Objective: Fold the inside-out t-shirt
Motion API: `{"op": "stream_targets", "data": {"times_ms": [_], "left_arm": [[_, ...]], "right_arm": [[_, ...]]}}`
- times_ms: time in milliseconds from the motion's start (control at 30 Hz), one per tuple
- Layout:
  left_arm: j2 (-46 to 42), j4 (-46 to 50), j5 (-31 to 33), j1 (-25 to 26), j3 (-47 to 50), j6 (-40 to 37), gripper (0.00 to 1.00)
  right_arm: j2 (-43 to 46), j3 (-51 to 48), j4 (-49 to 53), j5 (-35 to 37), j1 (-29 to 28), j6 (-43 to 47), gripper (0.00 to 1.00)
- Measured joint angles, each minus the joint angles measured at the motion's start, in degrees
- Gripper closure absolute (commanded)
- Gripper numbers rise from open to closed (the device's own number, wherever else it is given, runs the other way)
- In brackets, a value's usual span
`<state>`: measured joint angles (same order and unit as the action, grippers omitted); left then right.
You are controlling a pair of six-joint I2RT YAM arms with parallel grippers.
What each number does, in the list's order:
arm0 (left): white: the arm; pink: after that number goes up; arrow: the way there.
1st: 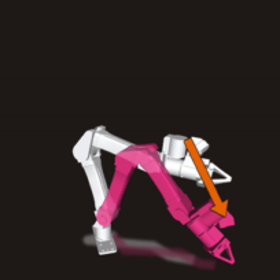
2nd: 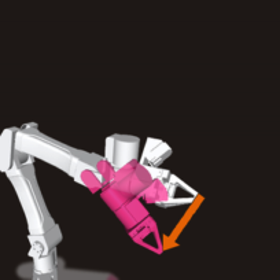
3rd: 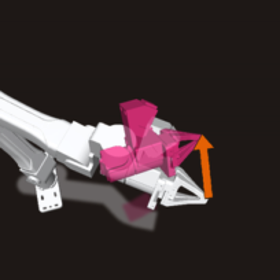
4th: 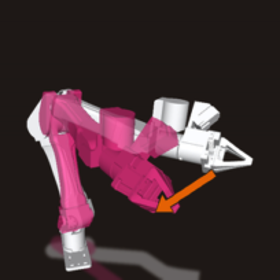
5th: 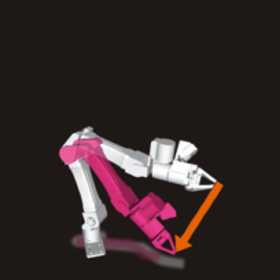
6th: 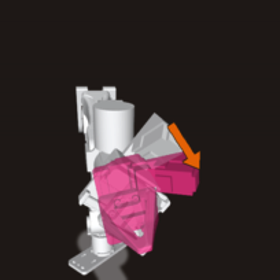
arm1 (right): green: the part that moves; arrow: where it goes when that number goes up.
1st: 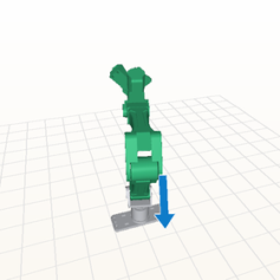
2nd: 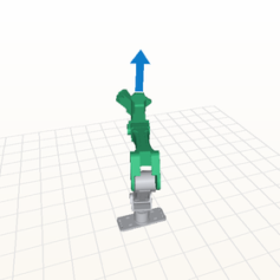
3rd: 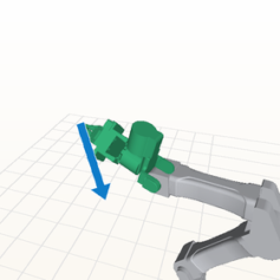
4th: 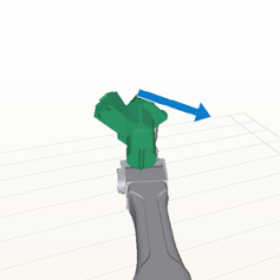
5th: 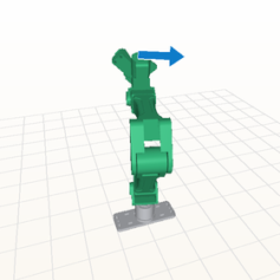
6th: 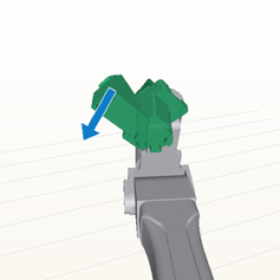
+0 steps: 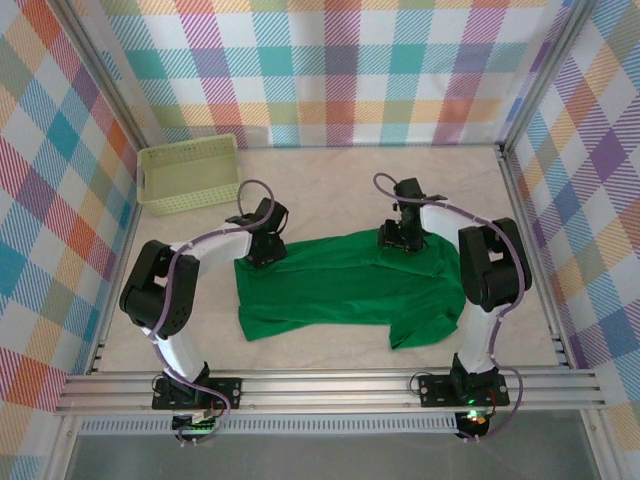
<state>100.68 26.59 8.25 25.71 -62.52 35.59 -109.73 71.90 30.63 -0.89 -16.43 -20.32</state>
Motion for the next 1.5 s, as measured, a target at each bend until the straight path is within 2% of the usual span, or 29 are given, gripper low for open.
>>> {"op": "stream_targets", "data": {"times_ms": [167, 400, 633, 767, 933, 1167, 1500], "left_arm": [[-3.2, 0.3, 2.1, -0.2, 5.1, 1.1, 0.59], [-16.7, 3.7, 6.5, -0.2, 17.7, 5.4, 0.60], [-20.6, 5.5, 6.7, 0.5, 15.7, 5.3, 0.60], [-17.9, 5.8, 5.1, 1.5, 6.5, 4.0, 0.59], [-8.3, 2.5, 3.8, 0.9, -1.4, 2.8, 0.59], [3.0, 1.9, 2.7, -2.0, -2.5, 2.1, 0.60], [3.5, 0.4, 3.1, -2.4, -0.5, 2.1, 0.59]], "right_arm": [[-0.6, 0.9, 0.2, 1.3, 0.3, -0.4, 0.44], [-1.1, 1.8, 0.3, 2.8, 0.9, -0.7, 0.45], [-0.9, 1.7, 0.4, 2.8, 1.0, -0.2, 0.46], [-0.4, 1.7, 0.9, 2.8, 0.6, 0.2, 0.46], [-0.4, 1.7, 1.7, 2.8, 0.1, 0.2, 0.46], [-0.3, 1.7, 2.8, 3.9, -1.3, 0.7, 0.54], [6.2, -2.1, 5.1, 8.1, -5.1, 1.6, 0.66]]}}
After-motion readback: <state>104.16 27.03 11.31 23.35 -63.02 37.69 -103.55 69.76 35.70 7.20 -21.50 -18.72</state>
